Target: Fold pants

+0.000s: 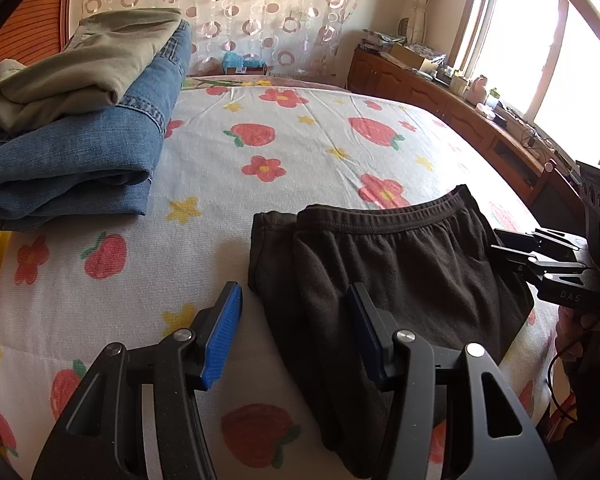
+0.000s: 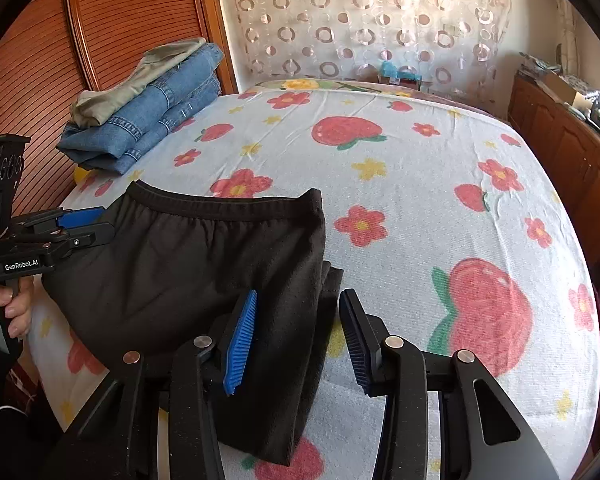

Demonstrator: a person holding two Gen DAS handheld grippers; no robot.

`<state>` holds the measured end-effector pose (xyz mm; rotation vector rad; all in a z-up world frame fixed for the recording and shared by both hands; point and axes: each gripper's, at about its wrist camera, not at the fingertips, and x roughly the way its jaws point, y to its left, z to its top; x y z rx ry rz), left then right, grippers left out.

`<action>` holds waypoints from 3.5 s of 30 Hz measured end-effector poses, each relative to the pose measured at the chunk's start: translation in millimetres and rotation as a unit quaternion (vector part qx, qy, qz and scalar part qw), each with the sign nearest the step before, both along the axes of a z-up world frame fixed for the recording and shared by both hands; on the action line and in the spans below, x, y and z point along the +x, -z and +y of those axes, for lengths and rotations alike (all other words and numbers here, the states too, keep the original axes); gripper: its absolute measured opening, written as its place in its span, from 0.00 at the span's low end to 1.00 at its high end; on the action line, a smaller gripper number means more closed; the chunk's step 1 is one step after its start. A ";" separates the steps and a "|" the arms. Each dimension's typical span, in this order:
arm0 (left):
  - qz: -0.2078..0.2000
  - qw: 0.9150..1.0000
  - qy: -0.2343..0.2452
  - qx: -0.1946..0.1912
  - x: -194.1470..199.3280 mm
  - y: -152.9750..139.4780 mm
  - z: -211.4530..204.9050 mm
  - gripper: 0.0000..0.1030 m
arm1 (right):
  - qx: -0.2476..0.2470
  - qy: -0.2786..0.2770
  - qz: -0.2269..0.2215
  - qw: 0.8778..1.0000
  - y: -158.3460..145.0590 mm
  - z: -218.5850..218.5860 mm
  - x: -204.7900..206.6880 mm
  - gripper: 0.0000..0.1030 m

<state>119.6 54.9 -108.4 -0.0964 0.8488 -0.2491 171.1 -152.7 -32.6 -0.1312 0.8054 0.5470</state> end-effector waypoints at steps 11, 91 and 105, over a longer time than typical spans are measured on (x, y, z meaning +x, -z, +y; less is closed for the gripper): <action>0.010 0.999 0.006 -0.051 -0.4 0.2 4.9 0.27 | 0.015 -0.015 -0.002 1.000 4.1 3.8 -3.9 0.25; -0.186 0.982 -0.004 -0.019 32.4 -122.0 31.1 0.10 | 0.016 -0.088 -0.153 0.984 -86.5 46.1 57.4 0.08; -0.222 0.974 -0.044 0.005 43.8 -158.3 62.6 0.10 | 0.044 -0.132 -0.178 0.974 -108.8 77.4 118.3 0.08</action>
